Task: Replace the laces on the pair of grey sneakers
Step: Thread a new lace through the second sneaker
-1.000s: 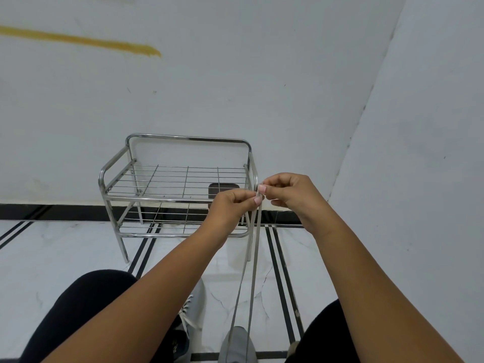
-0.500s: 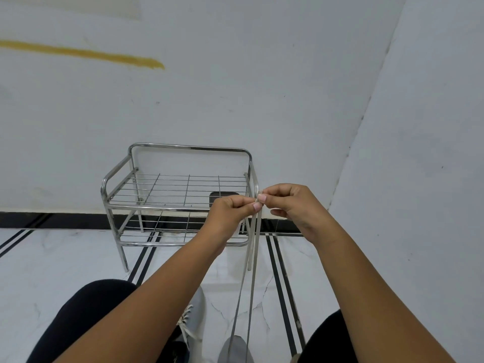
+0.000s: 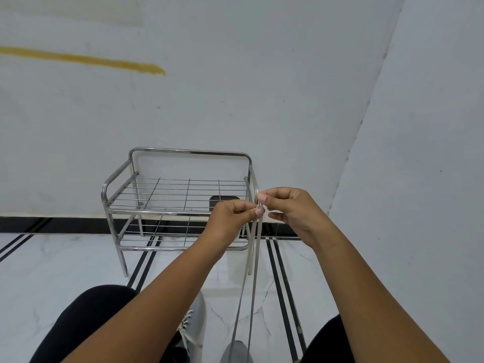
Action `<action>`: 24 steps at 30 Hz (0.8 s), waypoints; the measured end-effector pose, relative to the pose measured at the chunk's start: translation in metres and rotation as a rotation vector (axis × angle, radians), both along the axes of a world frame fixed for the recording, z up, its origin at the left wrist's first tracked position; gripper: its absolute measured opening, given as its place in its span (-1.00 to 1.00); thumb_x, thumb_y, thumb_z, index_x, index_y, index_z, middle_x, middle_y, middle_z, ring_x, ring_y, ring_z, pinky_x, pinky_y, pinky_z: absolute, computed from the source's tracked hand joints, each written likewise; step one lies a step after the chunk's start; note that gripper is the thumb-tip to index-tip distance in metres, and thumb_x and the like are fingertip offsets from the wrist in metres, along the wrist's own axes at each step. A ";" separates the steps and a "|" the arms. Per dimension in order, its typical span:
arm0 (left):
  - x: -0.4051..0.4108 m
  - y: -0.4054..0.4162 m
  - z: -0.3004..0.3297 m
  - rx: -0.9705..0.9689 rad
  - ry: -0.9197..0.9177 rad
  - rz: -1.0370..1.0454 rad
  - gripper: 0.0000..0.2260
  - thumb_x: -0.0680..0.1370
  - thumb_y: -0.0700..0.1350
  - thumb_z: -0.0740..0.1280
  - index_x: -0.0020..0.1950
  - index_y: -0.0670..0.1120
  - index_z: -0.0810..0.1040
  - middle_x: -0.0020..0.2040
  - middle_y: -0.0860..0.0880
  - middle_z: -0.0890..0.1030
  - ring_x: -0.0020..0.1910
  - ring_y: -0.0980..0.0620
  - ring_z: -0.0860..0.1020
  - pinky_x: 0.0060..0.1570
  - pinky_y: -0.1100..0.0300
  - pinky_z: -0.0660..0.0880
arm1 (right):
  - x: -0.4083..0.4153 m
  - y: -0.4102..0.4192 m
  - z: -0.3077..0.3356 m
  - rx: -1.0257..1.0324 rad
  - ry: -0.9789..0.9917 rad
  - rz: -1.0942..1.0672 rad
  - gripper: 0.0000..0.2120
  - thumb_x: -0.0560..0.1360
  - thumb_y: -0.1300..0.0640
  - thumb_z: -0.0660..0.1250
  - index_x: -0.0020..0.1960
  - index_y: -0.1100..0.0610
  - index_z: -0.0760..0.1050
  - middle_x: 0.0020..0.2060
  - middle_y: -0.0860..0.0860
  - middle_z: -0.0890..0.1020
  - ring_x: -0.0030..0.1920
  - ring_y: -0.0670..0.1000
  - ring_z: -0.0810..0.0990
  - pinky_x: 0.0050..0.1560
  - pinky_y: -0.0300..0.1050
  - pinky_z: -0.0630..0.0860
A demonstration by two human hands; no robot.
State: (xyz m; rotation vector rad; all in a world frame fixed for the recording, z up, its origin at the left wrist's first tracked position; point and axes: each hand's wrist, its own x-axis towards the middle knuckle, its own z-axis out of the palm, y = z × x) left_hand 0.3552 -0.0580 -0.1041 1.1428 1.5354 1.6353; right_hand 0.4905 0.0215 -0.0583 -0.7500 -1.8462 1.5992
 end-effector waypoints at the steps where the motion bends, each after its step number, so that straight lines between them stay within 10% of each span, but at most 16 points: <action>1: 0.000 0.000 0.000 0.003 -0.002 0.002 -0.89 0.47 -0.13 0.45 -0.04 -0.11 0.70 -0.08 -0.09 0.70 -0.01 0.01 0.66 0.22 0.02 0.52 | 0.000 -0.001 0.000 -0.009 0.004 0.002 -0.89 0.46 0.11 0.44 -0.06 0.13 0.67 -0.13 0.01 0.69 -0.07 -0.12 0.63 0.14 -0.09 0.52; 24: 0.000 0.000 -0.003 0.001 0.047 0.000 -0.87 0.48 -0.10 0.44 -0.03 -0.11 0.70 -0.07 -0.07 0.70 0.01 0.03 0.65 0.14 0.16 0.52 | -0.002 0.003 -0.004 0.000 -0.005 -0.034 -0.80 0.42 0.06 0.48 -0.02 0.15 0.68 -0.08 -0.02 0.72 0.00 -0.14 0.64 0.03 -0.21 0.47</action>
